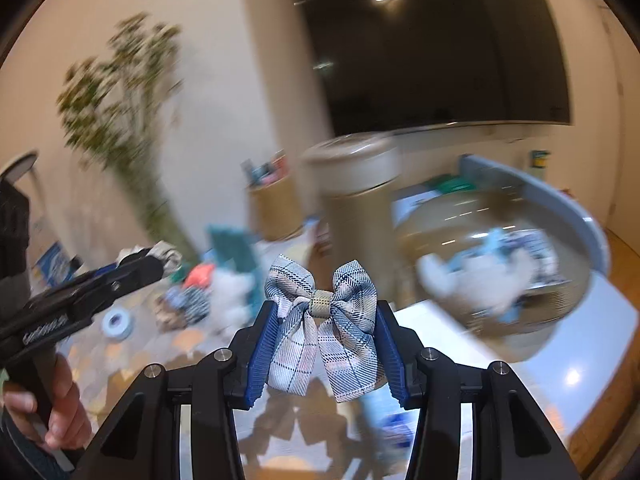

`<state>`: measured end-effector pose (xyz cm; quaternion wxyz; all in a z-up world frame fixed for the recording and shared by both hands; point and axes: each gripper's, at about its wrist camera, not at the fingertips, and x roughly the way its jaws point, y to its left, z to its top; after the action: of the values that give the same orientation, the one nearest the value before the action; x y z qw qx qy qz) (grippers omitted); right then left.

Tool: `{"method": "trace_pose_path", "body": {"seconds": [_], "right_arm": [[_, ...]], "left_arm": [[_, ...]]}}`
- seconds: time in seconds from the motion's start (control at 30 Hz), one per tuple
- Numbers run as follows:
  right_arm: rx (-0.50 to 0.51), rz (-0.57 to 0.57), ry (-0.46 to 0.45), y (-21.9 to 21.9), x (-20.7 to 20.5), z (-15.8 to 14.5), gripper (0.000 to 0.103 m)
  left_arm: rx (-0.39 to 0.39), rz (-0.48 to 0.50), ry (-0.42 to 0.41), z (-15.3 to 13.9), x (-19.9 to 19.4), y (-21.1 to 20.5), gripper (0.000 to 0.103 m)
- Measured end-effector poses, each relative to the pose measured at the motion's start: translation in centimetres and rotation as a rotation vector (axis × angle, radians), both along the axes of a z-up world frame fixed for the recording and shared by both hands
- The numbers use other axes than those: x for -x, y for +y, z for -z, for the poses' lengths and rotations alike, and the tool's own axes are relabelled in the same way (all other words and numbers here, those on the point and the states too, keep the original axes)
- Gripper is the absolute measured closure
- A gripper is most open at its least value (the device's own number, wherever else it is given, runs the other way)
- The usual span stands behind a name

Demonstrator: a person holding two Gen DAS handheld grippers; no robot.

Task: Organize soft objects
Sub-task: 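Carry the plush and plaid bow to the glass bowl and release both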

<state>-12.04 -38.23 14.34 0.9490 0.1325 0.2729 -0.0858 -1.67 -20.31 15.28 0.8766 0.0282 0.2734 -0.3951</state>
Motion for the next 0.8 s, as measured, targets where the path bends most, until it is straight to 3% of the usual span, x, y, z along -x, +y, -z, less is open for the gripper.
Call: {"method": "trace_pose_path", "body": {"seconds": [0.13,0.27,0.33,0.5,0.63,0.7,0.73,0.8], "right_arm": [[0.010,0.092,-0.009,-4.6,0.9,-1.4,0.056],[-0.003,0.147,-0.011,-9.8,0.0,-3.1,0.056],[-0.047,0.149,-0.010,-12.9,-1.0,-3.8,0.056],[-0.208,0.132,0.038,-19.6,-3.8,-2.8,0.056],[-0.253,0.174,0.096,-22.7,-6.2,-1.0,0.054],[-0.273,0.176,0.123,-23.5,-7.3,0.1,0.037],[-0.286,0.172,0.131,-23.9,-7.7,0.6,0.035],[-0.308,0.163,0.144,-24.2,-8.0,1.3,0.034]], "left_arm": [[0.034,0.047,0.023,-1.2,1.7,-4.5,0.065],[0.012,0.127,0.047,-1.9,2.7,-11.3,0.065],[-0.011,0.123,0.025,-1.9,2.6,-13.8,0.065],[-0.063,0.107,0.024,-0.4,1.0,-19.5,0.065],[-0.123,0.083,0.003,1.6,-0.1,-22.9,0.062],[-0.156,0.086,0.001,2.7,-0.6,-24.2,0.054],[-0.172,0.093,0.005,3.1,-0.8,-24.6,0.054],[-0.195,0.085,0.022,3.8,-1.0,-25.0,0.030]]}}
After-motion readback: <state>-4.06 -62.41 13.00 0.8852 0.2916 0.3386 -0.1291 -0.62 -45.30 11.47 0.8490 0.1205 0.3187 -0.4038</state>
